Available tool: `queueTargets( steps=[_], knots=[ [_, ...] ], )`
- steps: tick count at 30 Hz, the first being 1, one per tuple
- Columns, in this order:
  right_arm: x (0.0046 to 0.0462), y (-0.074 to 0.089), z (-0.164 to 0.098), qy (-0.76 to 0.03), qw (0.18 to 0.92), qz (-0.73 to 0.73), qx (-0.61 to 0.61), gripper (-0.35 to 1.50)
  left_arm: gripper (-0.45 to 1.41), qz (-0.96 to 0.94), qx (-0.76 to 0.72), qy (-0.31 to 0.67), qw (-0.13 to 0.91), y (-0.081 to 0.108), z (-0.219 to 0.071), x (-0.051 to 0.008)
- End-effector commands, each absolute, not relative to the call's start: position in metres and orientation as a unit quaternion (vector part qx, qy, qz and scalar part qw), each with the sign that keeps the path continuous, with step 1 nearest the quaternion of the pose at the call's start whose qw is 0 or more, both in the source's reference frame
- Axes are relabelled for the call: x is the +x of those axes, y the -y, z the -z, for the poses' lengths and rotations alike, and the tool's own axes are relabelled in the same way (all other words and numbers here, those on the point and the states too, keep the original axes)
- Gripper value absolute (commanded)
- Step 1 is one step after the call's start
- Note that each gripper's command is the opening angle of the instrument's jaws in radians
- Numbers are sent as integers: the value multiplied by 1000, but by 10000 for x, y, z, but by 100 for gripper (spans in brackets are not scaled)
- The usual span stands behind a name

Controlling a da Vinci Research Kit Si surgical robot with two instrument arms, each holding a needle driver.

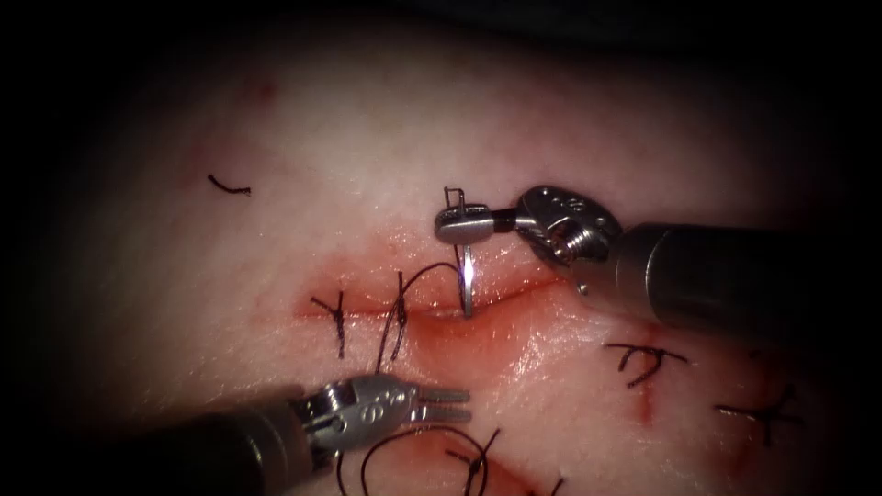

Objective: Wound Closure
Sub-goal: Throw the needle through the bottom of the incision with the right hand.

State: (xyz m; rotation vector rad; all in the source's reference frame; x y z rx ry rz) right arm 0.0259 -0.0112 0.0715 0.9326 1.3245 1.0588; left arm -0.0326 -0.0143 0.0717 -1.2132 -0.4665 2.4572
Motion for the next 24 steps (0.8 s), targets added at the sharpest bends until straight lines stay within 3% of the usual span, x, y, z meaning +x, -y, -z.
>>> queueTargets(
  steps=[1,24],
  knots=[
    [270,114,-716,-563,564,-449,403,-35,-12,-869,-430,165,179,141,-723,-332],
    [268,162,-674,-570,554,-442,416,-35,-12,-870,-429,169,177,146,-720,-324]
  ],
)
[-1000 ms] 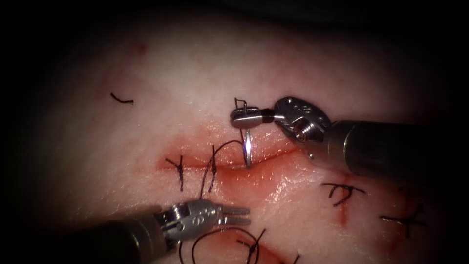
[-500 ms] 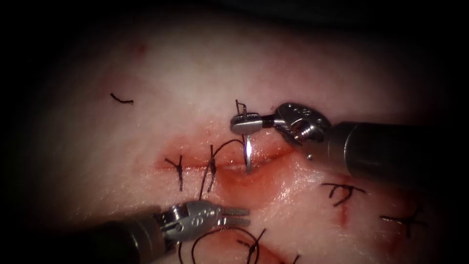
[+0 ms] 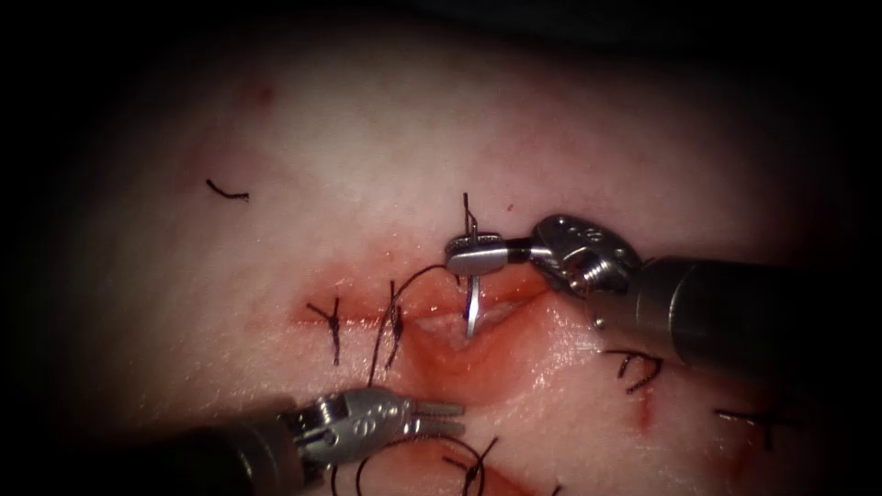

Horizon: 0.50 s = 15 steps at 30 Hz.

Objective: Wound Closure
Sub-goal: Throw the needle through the bottom of the incision with the right hand.

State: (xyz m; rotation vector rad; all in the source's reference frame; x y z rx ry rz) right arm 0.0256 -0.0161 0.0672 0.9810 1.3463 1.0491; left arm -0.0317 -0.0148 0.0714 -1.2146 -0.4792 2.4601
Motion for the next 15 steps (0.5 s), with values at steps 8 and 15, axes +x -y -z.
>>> queueTargets(
  steps=[8,15],
  knots=[
    [273,169,-667,-571,545,-443,425,-35,-15,-871,-426,171,174,147,-720,-322],
    [282,177,-665,-561,534,-449,445,-35,-15,-871,-426,171,174,146,-720,-322]
  ],
)
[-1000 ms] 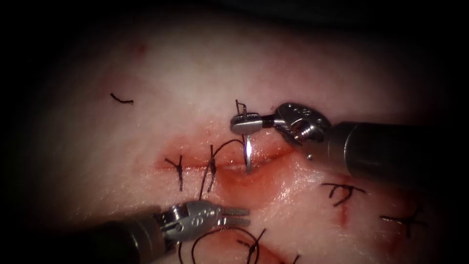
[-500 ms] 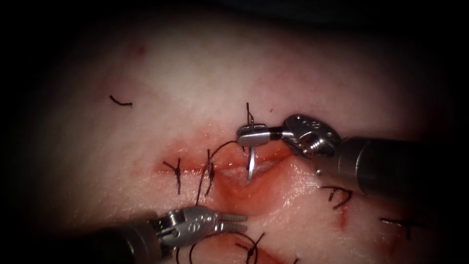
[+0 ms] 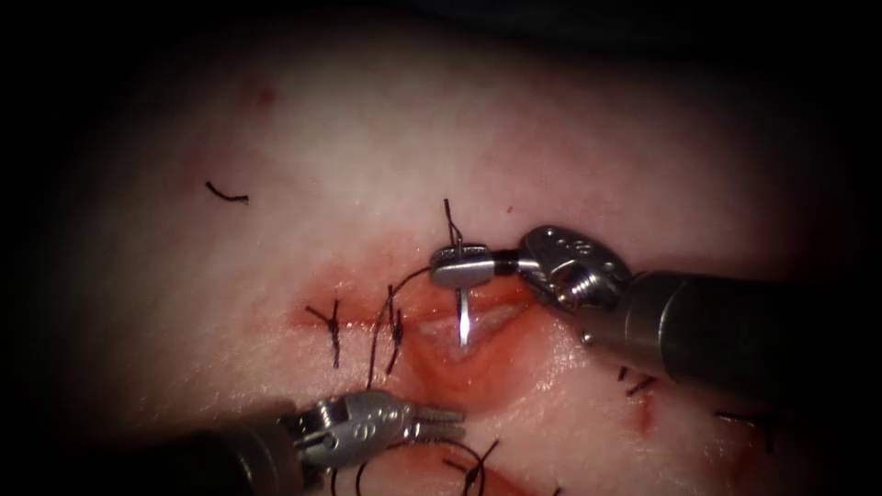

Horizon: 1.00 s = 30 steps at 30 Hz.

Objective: Wound Closure
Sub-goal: Throw the needle through the bottom of the incision with the right hand.

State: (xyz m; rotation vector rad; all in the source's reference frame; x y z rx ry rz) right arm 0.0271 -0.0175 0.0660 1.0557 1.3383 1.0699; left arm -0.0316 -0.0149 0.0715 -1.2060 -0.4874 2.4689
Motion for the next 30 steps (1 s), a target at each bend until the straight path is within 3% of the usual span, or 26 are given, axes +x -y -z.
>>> queueTargets(
  steps=[1,30],
  knots=[
    [282,179,-665,-560,533,-449,447,-35,-15,-871,-426,171,174,146,-720,-322],
    [271,216,-647,-522,530,-488,456,-35,-18,-869,-428,177,173,139,-717,-318]
  ],
)
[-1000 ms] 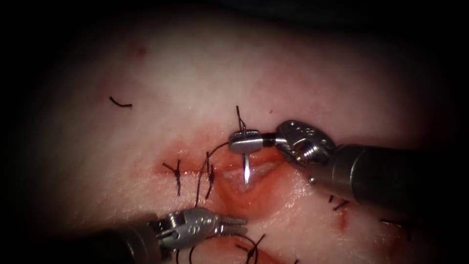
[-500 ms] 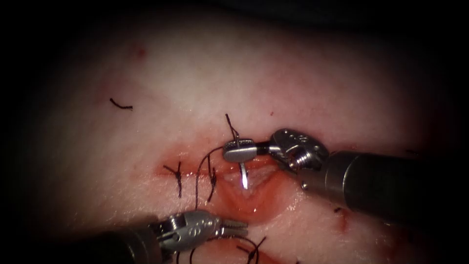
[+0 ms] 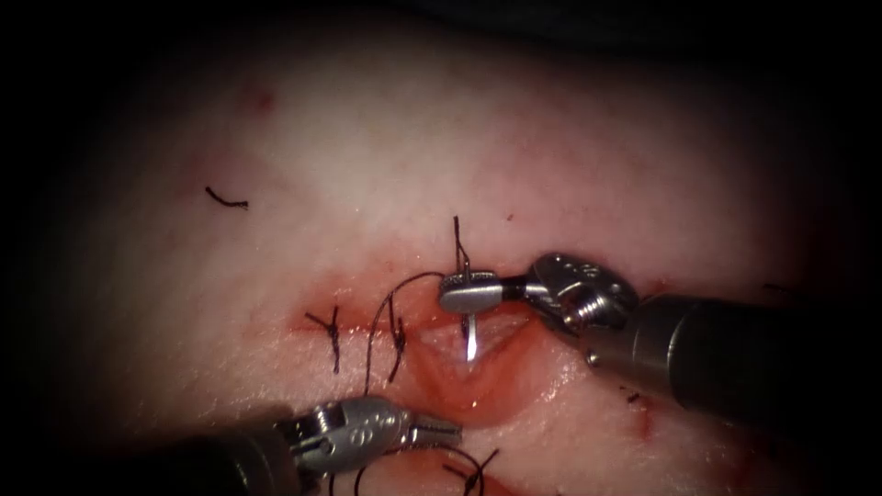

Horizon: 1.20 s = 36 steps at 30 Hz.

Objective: Wound Closure
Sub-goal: Throw the needle through the bottom of the incision with the right hand, then pickup the needle near the tip with the left gripper and pull it through the skin.

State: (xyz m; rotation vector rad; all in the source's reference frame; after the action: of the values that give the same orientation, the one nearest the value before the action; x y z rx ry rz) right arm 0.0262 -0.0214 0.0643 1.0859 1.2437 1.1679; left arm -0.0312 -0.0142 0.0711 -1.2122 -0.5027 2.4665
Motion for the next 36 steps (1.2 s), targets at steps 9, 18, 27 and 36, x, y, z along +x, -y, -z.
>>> queueTargets(
  steps=[9,18,27,36],
  knots=[
    [276,233,-644,-523,534,-482,457,-35,-22,-869,-428,178,173,137,-717,-319],
    [278,250,-640,-521,533,-477,466,-35,-22,-869,-427,178,176,136,-716,-319],
    [269,222,-654,-549,476,-532,435,93,-13,-870,-435,168,161,137,-710,-319],
    [227,152,-683,-557,449,-558,421,123,13,-858,-487,106,121,126,-682,-323]
  ],
)
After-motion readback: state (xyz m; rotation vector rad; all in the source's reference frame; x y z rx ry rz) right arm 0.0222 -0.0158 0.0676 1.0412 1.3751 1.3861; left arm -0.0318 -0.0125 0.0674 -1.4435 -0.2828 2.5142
